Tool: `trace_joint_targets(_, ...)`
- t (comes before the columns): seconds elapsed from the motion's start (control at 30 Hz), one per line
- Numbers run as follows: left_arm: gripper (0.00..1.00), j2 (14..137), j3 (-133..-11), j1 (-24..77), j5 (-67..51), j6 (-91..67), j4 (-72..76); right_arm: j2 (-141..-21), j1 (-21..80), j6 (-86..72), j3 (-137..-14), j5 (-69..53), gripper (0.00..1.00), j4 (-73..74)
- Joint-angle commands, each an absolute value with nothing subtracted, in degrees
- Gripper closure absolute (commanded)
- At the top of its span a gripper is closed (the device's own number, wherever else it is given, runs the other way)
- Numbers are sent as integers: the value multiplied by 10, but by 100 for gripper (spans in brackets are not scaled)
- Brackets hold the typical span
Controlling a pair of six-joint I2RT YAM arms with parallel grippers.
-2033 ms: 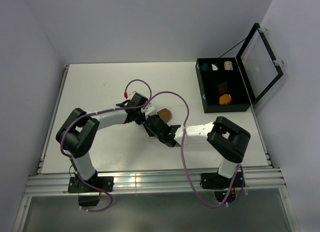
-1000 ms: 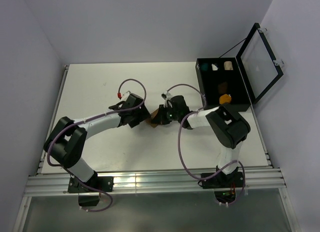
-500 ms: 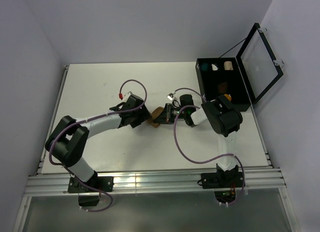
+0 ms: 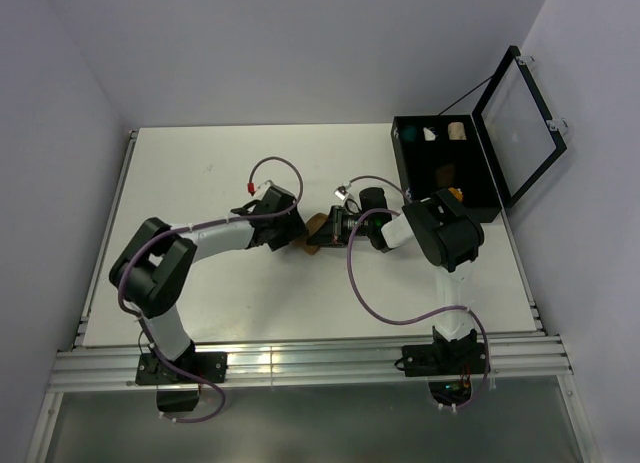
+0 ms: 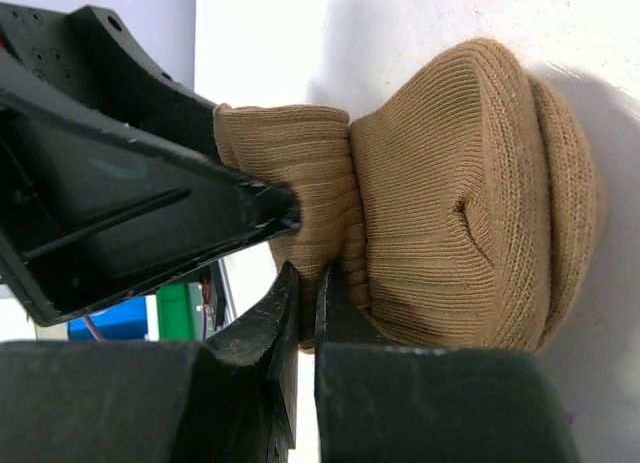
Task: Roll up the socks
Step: Roll the sock at the center of the board.
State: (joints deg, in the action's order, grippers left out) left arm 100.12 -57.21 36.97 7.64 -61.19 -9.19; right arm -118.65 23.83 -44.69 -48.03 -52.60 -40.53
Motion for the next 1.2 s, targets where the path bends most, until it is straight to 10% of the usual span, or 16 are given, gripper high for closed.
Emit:
trace_joint_targets(0.0, 35, 1029, -600, 373, 98, -595, -87, -1225, 243, -419, -458, -492, 100, -296)
trace_joint_targets(0.27, 60, 1073, -626, 373, 79, -589, -134, -1209, 242, -400, -455, -474, 100, -281)
trace_joint_targets(0.5, 78, 1090, -649, 374, 74, -559, -200, -1105, 251, -339, -419, -377, 65, -255)
trace_joint_targets(0.83, 77, 1078, -645, 379, 77, -528, -242, -872, 385, -203, -393, 22, 46, -144)
trace_joint_targets(1.17, 77, 1068, -650, 385, 63, -526, -243, -888, 499, -105, -446, 148, 45, -150)
